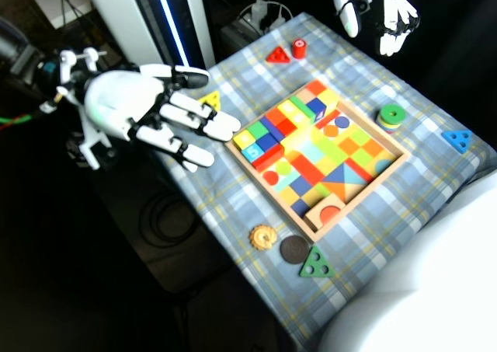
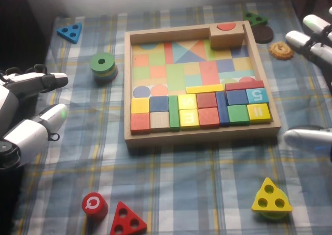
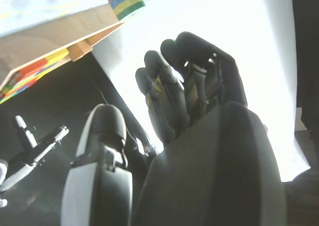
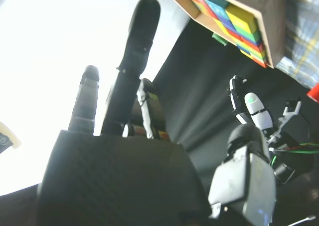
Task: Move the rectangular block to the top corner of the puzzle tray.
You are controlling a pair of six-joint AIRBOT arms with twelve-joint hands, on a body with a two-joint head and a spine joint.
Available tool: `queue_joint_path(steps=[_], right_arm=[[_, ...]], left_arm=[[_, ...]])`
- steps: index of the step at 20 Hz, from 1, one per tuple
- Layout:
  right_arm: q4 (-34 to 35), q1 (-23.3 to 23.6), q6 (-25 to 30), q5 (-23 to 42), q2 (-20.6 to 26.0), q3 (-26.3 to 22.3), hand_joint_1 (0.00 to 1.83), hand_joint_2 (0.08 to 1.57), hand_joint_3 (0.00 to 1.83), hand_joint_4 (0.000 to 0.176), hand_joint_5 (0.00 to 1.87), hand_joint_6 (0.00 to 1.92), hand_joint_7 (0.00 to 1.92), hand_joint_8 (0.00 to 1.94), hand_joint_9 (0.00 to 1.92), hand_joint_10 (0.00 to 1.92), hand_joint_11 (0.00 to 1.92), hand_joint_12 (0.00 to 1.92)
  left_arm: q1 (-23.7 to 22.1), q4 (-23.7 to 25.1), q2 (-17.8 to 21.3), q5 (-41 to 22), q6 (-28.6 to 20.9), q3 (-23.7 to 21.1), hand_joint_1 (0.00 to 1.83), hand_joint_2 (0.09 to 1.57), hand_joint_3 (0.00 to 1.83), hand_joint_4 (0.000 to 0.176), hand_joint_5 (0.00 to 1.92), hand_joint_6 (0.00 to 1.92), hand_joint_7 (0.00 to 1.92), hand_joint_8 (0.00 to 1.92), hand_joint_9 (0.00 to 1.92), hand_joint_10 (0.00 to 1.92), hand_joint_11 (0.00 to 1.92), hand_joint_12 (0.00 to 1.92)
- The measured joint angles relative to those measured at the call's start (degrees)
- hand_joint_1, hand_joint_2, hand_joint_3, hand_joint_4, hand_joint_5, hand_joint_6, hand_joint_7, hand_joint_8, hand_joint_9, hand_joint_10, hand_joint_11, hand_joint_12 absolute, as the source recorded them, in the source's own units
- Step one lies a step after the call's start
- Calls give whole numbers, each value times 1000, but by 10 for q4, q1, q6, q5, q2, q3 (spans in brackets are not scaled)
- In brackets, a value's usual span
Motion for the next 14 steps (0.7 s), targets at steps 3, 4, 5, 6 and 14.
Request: queue_joint_path(steps=[3, 4, 5, 6, 14], right_arm=[[1, 0, -64, 10, 3, -16, 0, 895, 0, 104, 122, 13, 0, 0, 0, 0, 0, 0], [4, 0, -64, 11, 3, -16, 0, 890, 0, 116, 110, 7, 0, 0, 0, 0, 0, 0], [6, 0, -63, 11, 3, -16, 0, 898, 0, 103, 104, 4, 0, 0, 0, 0, 0, 0], [8, 0, -54, 11, 3, -14, 0, 883, 0, 126, 101, 2, 0, 0, 0, 0, 0, 0], [12, -5, -41, 14, -4, -11, 0, 878, 0, 117, 115, 5, 0, 0, 0, 0, 0, 0]], left_arm=[[0, 0, 0, 0, 0, 0, 586, 1392, 2, 0, 631, 23, 605, 2, 279, 634, 0, 1493], [0, 0, 0, 0, 0, 0, 609, 1390, 0, 0, 638, 17, 613, 3, 313, 581, 0, 1491], [0, 0, 0, 0, 0, 0, 594, 1386, 0, 0, 642, 10, 603, 0, 322, 525, 0, 1467], [0, 0, 0, 0, 0, 0, 623, 1381, 0, 0, 640, 5, 594, 0, 342, 457, 0, 1433], [0, 0, 0, 0, -1, 0, 567, 1373, 0, 0, 632, 0, 596, 2, 461, 200, 0, 1346]])
